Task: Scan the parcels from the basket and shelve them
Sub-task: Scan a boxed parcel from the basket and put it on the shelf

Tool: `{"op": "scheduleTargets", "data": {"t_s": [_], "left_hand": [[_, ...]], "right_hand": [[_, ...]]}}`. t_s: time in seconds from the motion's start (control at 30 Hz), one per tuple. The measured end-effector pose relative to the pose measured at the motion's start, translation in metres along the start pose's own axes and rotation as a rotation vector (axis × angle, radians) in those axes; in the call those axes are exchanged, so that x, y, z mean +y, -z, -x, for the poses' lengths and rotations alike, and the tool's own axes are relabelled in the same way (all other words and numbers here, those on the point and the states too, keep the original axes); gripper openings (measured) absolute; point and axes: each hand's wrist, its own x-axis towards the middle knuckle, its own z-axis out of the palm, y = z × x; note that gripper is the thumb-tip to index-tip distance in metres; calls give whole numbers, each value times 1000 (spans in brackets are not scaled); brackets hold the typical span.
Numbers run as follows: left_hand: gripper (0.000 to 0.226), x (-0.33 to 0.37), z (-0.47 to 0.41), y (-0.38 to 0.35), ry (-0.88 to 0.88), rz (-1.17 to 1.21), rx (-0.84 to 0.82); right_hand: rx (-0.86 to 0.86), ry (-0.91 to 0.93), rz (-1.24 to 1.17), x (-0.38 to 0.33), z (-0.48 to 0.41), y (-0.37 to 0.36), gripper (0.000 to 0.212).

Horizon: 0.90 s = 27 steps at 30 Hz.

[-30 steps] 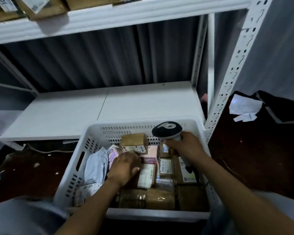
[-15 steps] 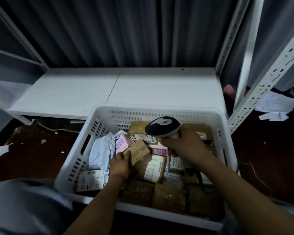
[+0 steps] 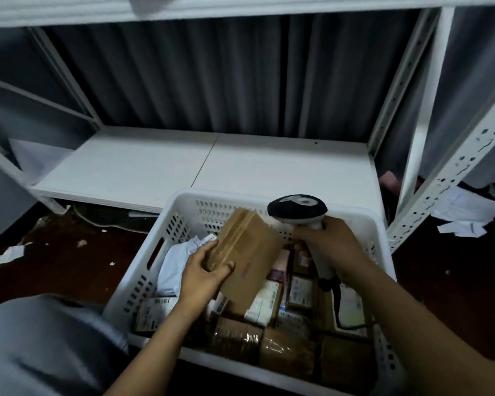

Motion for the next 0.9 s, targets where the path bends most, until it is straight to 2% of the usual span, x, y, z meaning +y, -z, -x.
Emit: {"op": "scheduleTargets", "data": {"t_s": [0.07,0.17,0.27,0.33,0.43,0.5,0.6,0.77,0.83,0.9], "left_hand": [[47,18,5,7,79,241,-18],[48,35,8,16,149,468,-90],[33,56,13,13,167,598,-202],[39,67,19,8,184,642,-291],[38,76,22,5,197,574,-329],[34,78,22,3,97,396,-262],[46,86,24,0,-68,161,-188],[60,93,32,-6,-39,118,-285],[60,93,33,-9,-52,1,-257],[56,89,31,-13,-51,-2,-203]], "right_hand": [[61,-11,-62,0,-3,5,12],[105,-78,-251,3,-6,13,19],[62,-162,-510,6,-7,15,27],[-18,-229,-735,4,-6,15,26],[-158,-270,-950,-5,0,15,19],[-190,-253,-1010,-9,1,14,20],[-207,-226,-979,-11,2,13,19],[-299,-198,-895,-8,7,6,20],[-323,-183,-880,-5,8,1,21],[-357,-163,-850,-3,9,-3,23]]}}
